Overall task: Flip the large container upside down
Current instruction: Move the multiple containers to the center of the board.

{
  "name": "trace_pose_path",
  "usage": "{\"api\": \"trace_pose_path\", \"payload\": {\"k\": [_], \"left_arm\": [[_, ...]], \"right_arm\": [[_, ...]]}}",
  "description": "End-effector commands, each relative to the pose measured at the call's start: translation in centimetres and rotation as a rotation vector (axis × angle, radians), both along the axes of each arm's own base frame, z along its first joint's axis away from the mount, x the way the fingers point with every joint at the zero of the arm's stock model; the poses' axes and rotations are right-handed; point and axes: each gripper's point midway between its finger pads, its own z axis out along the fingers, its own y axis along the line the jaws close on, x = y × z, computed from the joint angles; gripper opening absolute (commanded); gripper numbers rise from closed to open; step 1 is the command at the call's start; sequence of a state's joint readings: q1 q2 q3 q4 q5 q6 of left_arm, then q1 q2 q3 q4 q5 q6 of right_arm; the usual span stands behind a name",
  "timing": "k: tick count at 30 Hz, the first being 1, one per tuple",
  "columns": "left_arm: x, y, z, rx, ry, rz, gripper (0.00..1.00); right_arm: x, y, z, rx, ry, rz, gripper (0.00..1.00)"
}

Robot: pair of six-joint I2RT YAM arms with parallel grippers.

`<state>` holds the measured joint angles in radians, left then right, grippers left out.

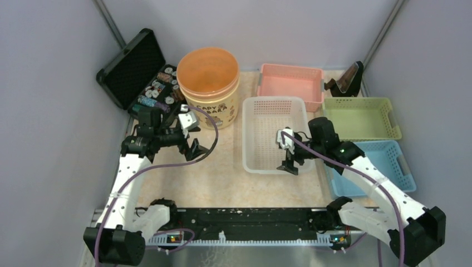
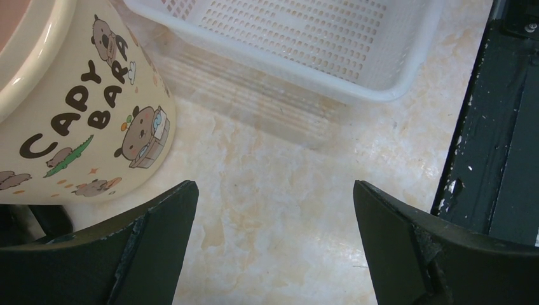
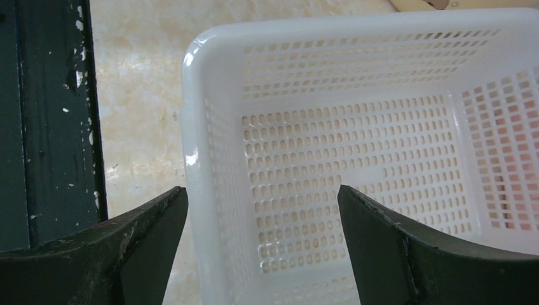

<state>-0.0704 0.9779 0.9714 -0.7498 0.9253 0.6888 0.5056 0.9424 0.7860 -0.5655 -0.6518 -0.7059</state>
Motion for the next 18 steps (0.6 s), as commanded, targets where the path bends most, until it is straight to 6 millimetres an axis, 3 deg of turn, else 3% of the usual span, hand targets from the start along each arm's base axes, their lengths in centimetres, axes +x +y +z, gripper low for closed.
{"api": "trace_pose_path", "payload": {"k": [1, 10, 18], "left_arm": [[0.6, 0.0, 0.4, -0.019, -0.022, 0.012, 0.99], [1.8, 0.6, 0.2, -0.023, -0.032, 0.073, 0.99], [7.3, 3.3, 0.4, 0.017, -0.113, 0.327, 0.99]], "right_arm": [[0.4, 1.2, -0.5, -0.014, -0.032, 0.022, 0.87], [-0.3, 2.1, -2.5, -0.076, -0.004, 0.063, 0.83], [-0.9, 2.3, -3.4, -0.088, 0.016, 0.088, 0.83]]}}
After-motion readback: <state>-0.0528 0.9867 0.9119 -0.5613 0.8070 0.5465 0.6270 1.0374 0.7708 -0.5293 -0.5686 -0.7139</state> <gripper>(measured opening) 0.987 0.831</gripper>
